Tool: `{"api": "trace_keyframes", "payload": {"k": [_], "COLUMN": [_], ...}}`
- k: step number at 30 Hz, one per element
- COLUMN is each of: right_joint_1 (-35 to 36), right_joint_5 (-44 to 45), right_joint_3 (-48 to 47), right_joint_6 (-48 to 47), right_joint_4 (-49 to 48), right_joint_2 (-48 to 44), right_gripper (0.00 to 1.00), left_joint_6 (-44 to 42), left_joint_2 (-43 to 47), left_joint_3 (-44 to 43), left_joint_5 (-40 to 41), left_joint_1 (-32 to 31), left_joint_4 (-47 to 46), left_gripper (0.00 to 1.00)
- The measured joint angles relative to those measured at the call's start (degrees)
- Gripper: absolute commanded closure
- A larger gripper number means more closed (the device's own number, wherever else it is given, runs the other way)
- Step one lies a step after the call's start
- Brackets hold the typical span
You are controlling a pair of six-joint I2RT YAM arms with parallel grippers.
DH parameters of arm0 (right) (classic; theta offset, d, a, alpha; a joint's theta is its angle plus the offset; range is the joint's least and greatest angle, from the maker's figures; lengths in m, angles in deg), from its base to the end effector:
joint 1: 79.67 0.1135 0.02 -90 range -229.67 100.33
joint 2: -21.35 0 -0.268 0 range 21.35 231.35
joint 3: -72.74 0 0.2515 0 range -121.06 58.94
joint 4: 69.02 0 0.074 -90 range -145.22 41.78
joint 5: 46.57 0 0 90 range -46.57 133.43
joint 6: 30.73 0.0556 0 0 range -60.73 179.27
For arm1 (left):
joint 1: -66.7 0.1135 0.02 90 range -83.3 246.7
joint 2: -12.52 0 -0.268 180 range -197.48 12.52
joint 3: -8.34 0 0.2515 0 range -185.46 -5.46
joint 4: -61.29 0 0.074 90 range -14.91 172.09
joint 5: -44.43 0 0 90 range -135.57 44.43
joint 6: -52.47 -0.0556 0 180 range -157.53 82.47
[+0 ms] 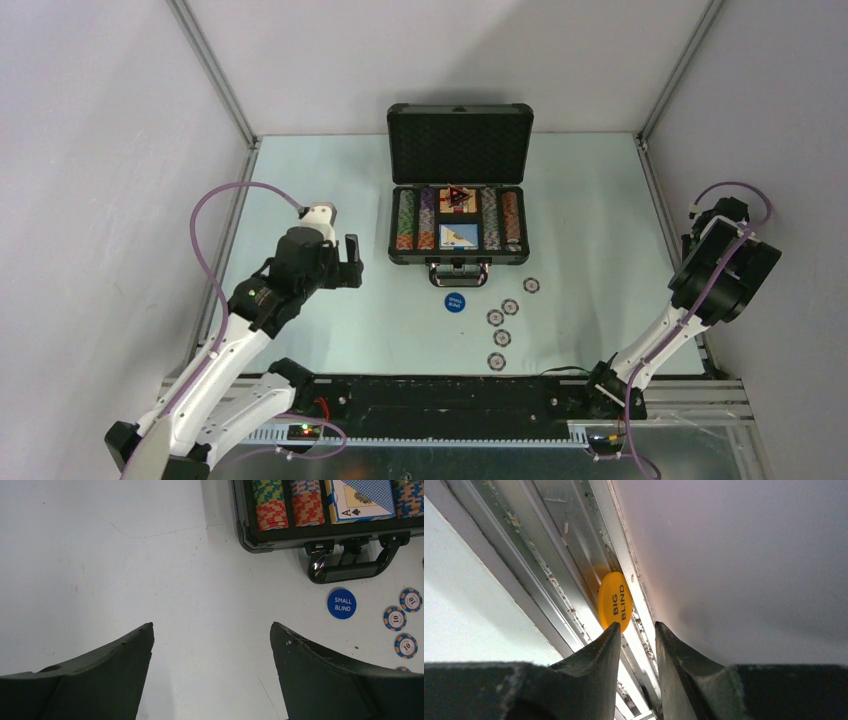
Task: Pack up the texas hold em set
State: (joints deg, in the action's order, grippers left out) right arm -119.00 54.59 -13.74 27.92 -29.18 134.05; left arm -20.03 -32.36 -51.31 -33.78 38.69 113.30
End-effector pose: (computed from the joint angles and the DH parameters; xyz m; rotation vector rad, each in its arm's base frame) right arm 0.3035 -0.2626 0.1321 0.2577 2.8449 -0.5778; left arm 0.1603 -0.0724 0.2890 0.0897 2.2112 -0.2135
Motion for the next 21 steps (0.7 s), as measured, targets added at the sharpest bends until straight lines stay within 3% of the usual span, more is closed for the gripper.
{"api": "trace_keyframes", "payload": {"k": [21], "right_joint_1": [-0.8], "right_joint_5": [-4.1], "right_joint_3": [-0.2], "right_joint_6": [0.0], "right_joint_4": [0.2], "right_joint_2": [0.3], "right_gripper": [0.63], "left_joint_6": [0.0], "left_joint_2": [0.0], "left_joint_3": [0.0], "left_joint_5": [0.0], "left_joint_1": [0.0], "left_joint_4": [0.0], "left_gripper": [0.09]}}
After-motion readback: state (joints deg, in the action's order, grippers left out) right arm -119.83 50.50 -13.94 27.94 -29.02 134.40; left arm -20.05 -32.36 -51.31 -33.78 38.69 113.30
